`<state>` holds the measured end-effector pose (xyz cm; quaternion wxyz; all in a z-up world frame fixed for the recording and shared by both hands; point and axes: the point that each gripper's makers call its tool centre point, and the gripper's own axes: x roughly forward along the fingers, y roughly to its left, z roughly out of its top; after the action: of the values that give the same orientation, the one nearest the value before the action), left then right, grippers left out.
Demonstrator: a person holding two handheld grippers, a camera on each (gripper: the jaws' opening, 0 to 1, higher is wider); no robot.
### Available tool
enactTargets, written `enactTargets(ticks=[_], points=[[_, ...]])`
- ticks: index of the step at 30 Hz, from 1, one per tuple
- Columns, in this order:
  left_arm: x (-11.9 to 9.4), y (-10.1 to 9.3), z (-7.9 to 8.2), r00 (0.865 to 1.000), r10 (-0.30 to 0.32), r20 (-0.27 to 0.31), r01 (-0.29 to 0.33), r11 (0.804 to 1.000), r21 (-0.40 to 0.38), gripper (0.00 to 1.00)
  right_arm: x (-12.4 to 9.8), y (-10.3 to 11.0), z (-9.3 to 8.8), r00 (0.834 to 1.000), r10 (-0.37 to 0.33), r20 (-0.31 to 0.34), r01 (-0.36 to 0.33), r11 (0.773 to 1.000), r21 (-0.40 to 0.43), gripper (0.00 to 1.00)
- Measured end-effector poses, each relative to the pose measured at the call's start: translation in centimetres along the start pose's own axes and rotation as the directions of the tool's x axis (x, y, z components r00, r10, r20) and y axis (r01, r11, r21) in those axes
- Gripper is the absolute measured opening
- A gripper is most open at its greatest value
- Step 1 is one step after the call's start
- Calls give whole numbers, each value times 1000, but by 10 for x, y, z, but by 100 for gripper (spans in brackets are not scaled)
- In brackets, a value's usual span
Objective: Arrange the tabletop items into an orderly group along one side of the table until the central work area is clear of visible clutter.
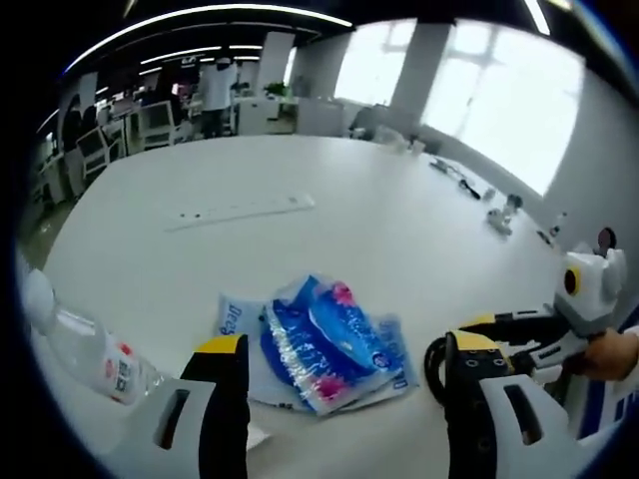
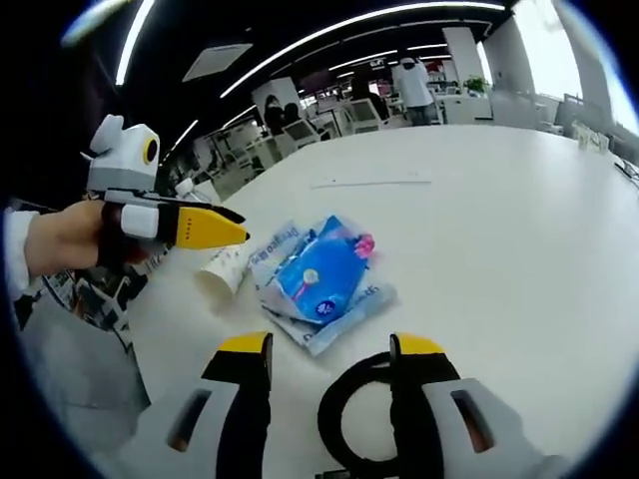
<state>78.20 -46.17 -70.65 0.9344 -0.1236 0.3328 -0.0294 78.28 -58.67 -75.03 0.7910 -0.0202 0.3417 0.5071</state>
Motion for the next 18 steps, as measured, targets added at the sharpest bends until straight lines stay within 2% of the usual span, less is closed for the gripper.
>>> enactTargets(ticks=[11, 18], points=[[-4, 7, -5, 1000, 17, -6, -17, 1000, -20, 76, 20, 15, 6, 998, 62, -15, -62, 997, -39, 42], [3, 12, -3, 1000, 10, -11, -10, 999, -36, 76, 38, 21, 14, 995, 92, -24, -94, 993, -68, 41]])
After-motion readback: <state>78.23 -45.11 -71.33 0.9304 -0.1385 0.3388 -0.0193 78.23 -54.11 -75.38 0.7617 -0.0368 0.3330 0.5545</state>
